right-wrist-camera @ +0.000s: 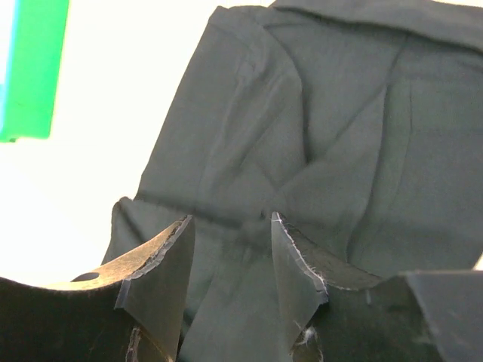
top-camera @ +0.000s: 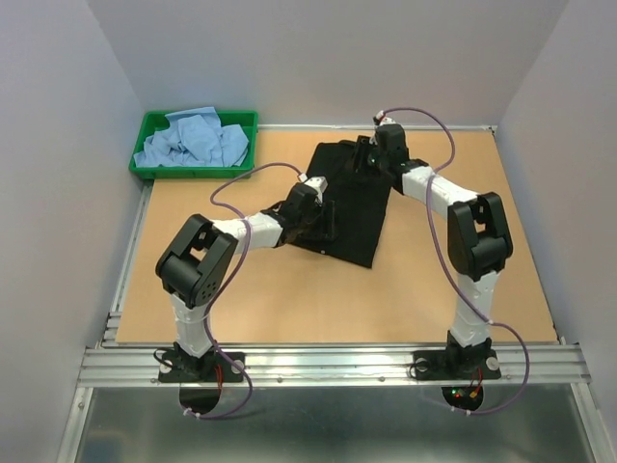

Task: Fold and stack the long sleeve shirts
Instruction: Fold the shirt

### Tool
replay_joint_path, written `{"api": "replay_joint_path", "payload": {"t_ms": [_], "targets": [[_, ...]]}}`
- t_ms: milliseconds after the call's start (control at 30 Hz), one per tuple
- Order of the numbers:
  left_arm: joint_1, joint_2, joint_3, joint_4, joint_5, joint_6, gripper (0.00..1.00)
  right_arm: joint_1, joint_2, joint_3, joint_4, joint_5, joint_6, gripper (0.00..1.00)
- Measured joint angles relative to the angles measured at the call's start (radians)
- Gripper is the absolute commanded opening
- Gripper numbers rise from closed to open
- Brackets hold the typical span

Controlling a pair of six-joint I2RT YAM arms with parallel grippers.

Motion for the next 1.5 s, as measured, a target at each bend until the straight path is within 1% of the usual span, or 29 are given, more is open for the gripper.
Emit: {"api": "replay_joint_path", "payload": {"t_ms": [167,300,433,533,633,767,967,1067,1200,1233,1300,1333,1400,1433,1500], "targets": [[0.013,-0.093,0.000,-0.105,-0.024,-0.019,0.78,0.000,-0.190,-0.179,-0.005,-0.086,0.039,0.51],[0.067,-0.212,0.014,-0.154,-0.036,-0.039,0.79,0.000,-0.332,-0.320,0.006,-0.155,0.076,0.51],[0.126,-0.242,0.082,-0.179,-0.058,-0.045,0.79,0.000,-0.388,-0.423,0.013,-0.216,0.099,0.50],[0.140,-0.217,0.132,-0.198,-0.062,-0.046,0.79,0.001,-0.390,-0.499,0.037,-0.259,0.116,0.48],[0.134,-0.154,0.190,-0.222,-0.061,-0.052,0.79,0.005,-0.388,-0.581,0.052,-0.294,0.129,0.48],[0.132,-0.059,0.251,-0.288,-0.094,-0.079,0.79,0.009,-0.381,-0.653,0.082,-0.325,0.132,0.47],[0.137,0.017,0.264,-0.338,-0.154,-0.129,0.79,0.014,-0.338,-0.723,0.130,-0.333,0.128,0.47],[0.148,0.050,0.281,-0.350,-0.164,-0.147,0.76,0.013,-0.328,-0.735,0.164,-0.333,0.126,0.47],[0.158,0.096,0.320,-0.351,-0.164,-0.163,0.68,0.014,-0.326,-0.741,0.185,-0.333,0.120,0.47],[0.159,0.100,0.324,-0.350,-0.164,-0.166,0.62,0.014,-0.326,-0.741,0.185,-0.333,0.119,0.47],[0.163,0.114,0.334,-0.353,-0.163,-0.173,0.56,0.014,-0.326,-0.741,0.185,-0.333,0.116,0.47],[0.163,0.121,0.341,-0.353,-0.162,-0.175,0.50,0.014,-0.326,-0.741,0.186,-0.333,0.116,0.47],[0.163,0.135,0.351,-0.354,-0.153,-0.182,0.44,0.014,-0.326,-0.741,0.186,-0.333,0.113,0.47],[0.163,0.144,0.358,-0.354,-0.148,-0.183,0.36,0.014,-0.326,-0.741,0.186,-0.333,0.113,0.47],[0.163,0.161,0.375,-0.357,-0.141,-0.185,0.29,0.014,-0.326,-0.741,0.186,-0.332,0.112,0.47]]}}
